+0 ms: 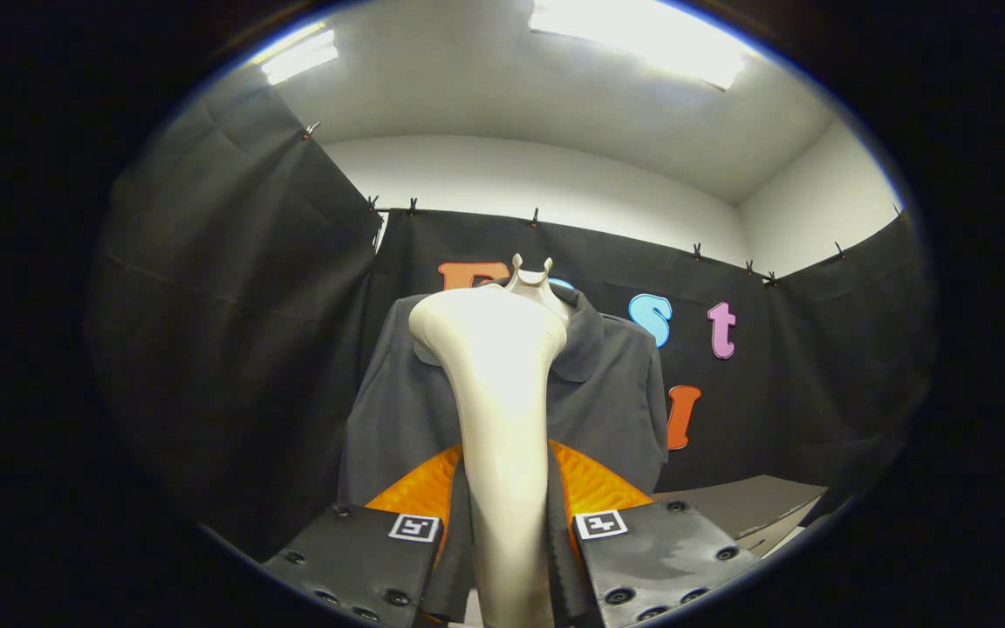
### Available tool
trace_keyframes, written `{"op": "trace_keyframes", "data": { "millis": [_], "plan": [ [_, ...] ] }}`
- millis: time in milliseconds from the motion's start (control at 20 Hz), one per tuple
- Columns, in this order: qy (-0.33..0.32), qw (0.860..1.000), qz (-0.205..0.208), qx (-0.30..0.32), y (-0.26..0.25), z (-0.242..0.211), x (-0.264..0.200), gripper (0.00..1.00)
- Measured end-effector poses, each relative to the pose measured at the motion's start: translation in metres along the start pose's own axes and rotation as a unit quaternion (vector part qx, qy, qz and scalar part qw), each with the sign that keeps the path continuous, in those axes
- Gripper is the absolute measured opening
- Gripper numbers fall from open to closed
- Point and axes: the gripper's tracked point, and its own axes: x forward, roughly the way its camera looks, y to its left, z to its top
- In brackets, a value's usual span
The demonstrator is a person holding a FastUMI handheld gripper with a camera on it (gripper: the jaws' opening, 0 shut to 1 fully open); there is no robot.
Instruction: Iron the clothes twice with a garment steamer, once on the left side and once on the right side.
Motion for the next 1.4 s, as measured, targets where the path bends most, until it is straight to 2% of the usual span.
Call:
{"op": "trace_keyframes", "data": {
  "millis": [250, 550, 1400],
  "plan": [
    [0.013, 1.0, -0.006, 0.001, -0.007, -0.029, 0.034, 0.43],
    [0.027, 1.0, -0.009, -0.001, -0.012, -0.054, 0.05, 0.43],
    [0.086, 0.996, 0.035, -0.017, 0.011, -0.122, 0.008, 0.43]
  ]
}}
